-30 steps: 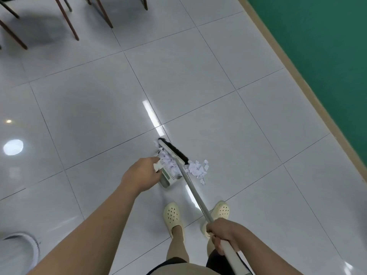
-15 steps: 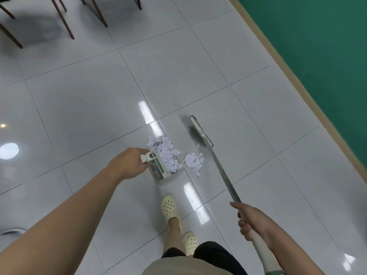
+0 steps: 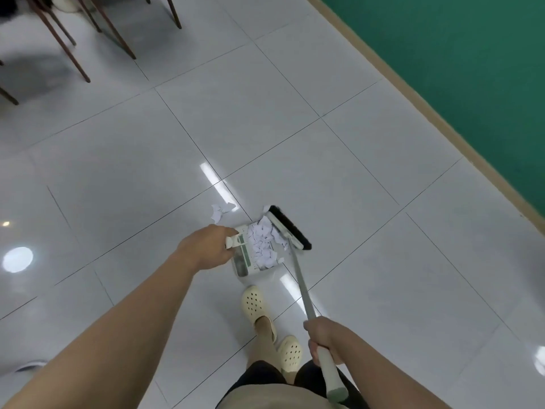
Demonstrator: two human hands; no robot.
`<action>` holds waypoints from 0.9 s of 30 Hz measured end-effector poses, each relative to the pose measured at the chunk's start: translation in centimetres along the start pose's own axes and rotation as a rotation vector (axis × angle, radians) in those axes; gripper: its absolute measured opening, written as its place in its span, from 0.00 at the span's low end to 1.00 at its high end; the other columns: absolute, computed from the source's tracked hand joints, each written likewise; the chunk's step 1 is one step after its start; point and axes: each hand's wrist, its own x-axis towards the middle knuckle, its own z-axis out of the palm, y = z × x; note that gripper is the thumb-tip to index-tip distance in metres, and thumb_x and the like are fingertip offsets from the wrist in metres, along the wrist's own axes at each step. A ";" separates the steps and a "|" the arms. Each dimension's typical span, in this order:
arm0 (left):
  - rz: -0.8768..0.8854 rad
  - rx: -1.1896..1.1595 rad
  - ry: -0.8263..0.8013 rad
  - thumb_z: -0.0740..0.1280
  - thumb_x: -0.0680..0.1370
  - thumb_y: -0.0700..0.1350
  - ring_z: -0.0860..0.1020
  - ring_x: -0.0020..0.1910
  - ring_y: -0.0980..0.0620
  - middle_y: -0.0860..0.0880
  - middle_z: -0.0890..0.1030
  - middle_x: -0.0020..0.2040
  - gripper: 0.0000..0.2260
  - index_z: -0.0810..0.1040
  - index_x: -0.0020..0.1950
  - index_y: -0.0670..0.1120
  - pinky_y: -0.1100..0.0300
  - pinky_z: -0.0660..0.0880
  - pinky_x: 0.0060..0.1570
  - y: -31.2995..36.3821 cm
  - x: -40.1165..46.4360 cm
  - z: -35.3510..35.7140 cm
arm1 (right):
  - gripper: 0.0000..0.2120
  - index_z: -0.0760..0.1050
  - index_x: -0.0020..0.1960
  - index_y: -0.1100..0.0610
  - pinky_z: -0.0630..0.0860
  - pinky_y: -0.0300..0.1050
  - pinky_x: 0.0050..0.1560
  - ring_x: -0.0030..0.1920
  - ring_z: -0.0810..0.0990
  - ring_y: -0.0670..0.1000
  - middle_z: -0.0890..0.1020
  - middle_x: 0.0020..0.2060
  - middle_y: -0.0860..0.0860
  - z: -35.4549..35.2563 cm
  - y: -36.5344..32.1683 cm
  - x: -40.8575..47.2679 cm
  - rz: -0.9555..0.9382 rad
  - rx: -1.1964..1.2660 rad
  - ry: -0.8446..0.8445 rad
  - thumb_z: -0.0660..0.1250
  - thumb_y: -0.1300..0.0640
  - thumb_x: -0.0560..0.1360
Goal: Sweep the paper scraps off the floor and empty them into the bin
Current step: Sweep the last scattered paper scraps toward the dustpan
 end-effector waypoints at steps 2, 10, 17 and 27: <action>-0.011 -0.002 0.015 0.67 0.78 0.54 0.79 0.40 0.46 0.55 0.74 0.40 0.05 0.75 0.42 0.60 0.56 0.73 0.37 0.3 0.1 -0.3 | 0.08 0.70 0.52 0.59 0.69 0.40 0.25 0.20 0.68 0.51 0.70 0.22 0.54 0.6 0.9 -1.5 0.025 0.068 -0.119 0.56 0.55 0.80; -0.057 0.004 0.111 0.69 0.78 0.57 0.79 0.41 0.47 0.54 0.79 0.39 0.07 0.75 0.42 0.60 0.58 0.72 0.37 0.2 -2.8 2.0 | 0.27 0.63 0.26 0.57 0.65 0.34 0.15 0.15 0.65 0.48 0.64 0.19 0.50 -5.7 4.9 -4.4 0.110 0.658 -0.489 0.57 0.47 0.81; -0.137 -0.116 0.228 0.69 0.78 0.59 0.80 0.36 0.50 0.53 0.81 0.37 0.09 0.82 0.53 0.58 0.57 0.77 0.37 -3.4 -6.9 4.5 | 0.22 0.59 0.33 0.53 0.60 0.32 0.13 0.15 0.62 0.44 0.62 0.22 0.49 -6.5 8.3 -7.1 0.033 0.742 -0.332 0.59 0.43 0.80; -0.214 -0.255 0.149 0.69 0.79 0.53 0.77 0.31 0.56 0.55 0.80 0.35 0.12 0.82 0.62 0.55 0.62 0.70 0.29 -9.4 -14.3 7.4 | 0.21 0.61 0.35 0.55 0.60 0.33 0.13 0.15 0.62 0.44 0.61 0.22 0.48 0.5 4.9 -9.7 -0.090 1.033 -0.312 0.65 0.44 0.77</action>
